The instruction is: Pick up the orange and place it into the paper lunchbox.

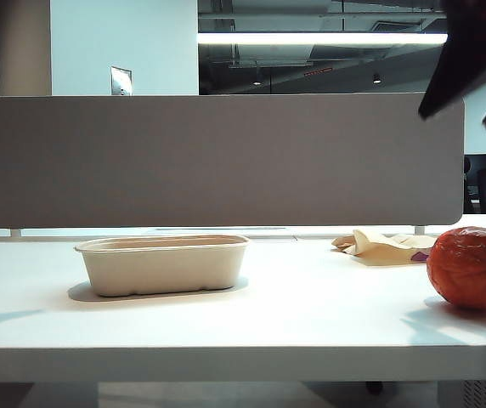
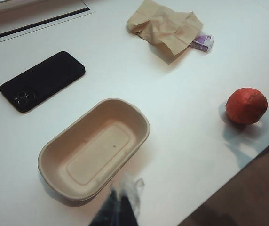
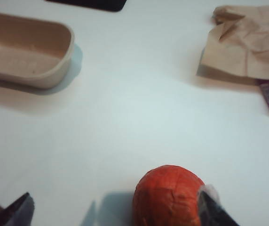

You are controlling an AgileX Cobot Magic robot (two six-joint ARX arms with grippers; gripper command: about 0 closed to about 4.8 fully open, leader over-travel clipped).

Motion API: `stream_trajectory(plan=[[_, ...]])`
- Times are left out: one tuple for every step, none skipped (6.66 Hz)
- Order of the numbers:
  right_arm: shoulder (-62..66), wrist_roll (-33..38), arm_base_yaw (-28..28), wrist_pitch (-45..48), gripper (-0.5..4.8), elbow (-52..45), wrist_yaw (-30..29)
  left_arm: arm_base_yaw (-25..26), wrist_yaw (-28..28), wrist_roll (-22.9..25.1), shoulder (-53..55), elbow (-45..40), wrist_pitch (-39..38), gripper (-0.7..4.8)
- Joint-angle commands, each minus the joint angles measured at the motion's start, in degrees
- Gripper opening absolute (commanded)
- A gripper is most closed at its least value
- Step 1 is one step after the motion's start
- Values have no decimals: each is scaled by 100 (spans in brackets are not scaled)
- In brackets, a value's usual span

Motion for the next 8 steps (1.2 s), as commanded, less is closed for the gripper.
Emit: stream_trajectory(plan=[[68, 94, -205, 1716, 479, -1080, 79, 9, 37, 20, -13, 31, 55, -5], [2079, 238, -664, 3272, 479, -1268, -372, 9, 52, 17, -11, 31, 79, -6], [2260, 234, -664, 3235, 479, -1270, -354, 7, 50, 20, -9, 31, 83, -5], [2297, 162, -662, 3191, 479, -1270, -356, 9, 50, 20, -9, 31, 85, -5], [2308, 151, -662, 3185, 479, -1270, -356, 9, 50, 20, -9, 31, 101, -5], [2424, 151, -662, 3051, 479, -1272, -358, 9, 52, 17, -9, 31, 122, -5], [2437, 151, -662, 3047, 479, -1272, -356, 9, 52, 17, -9, 31, 120, -5], [2459, 151, -662, 3040, 479, -1272, -358, 9, 52, 17, -9, 31, 120, -5]])
